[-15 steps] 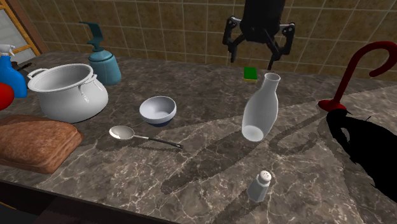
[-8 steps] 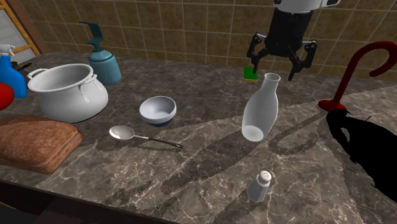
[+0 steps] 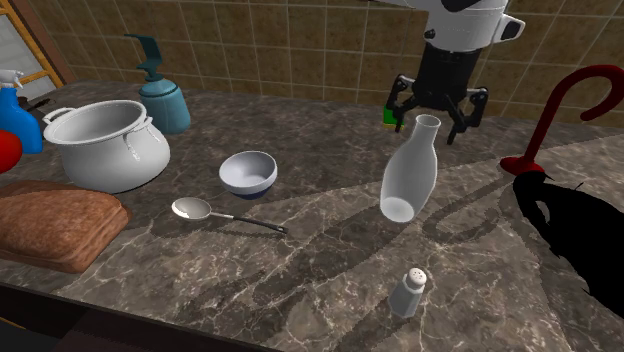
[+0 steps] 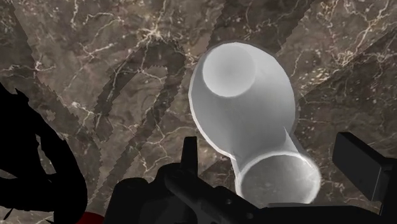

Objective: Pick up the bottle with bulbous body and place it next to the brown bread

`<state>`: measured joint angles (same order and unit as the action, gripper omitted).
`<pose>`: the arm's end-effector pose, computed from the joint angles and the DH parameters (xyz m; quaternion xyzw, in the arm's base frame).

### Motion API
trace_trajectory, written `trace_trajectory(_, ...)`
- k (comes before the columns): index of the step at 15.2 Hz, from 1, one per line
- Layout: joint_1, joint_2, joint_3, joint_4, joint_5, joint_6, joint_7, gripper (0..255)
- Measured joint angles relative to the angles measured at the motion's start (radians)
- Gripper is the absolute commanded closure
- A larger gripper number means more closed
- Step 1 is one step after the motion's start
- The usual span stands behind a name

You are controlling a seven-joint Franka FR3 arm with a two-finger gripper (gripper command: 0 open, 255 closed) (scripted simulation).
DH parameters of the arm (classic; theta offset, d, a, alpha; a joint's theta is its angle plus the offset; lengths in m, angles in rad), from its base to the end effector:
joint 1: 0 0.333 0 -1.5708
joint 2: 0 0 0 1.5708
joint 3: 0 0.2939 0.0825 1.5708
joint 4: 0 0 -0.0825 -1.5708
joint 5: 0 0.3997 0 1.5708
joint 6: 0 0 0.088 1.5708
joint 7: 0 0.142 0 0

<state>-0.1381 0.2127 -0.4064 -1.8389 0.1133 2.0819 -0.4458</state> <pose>0.5452 -0.3105 0.3621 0.9972 -0.0707 0.0256 0.0043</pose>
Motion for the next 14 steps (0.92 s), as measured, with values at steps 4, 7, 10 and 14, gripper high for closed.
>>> trace_trajectory(4,0.0,0.002,0.0,-0.003,0.001,0.005,-0.001,0)
trace_trajectory(7,-0.001,0.002,0.0,-0.004,0.001,0.006,-0.001,255)
trace_trajectory(10,0.0,0.002,0.0,-0.003,0.002,0.006,-0.001,255)
trace_trajectory(14,-0.001,0.002,0.001,-0.002,0.003,0.006,-0.002,255)
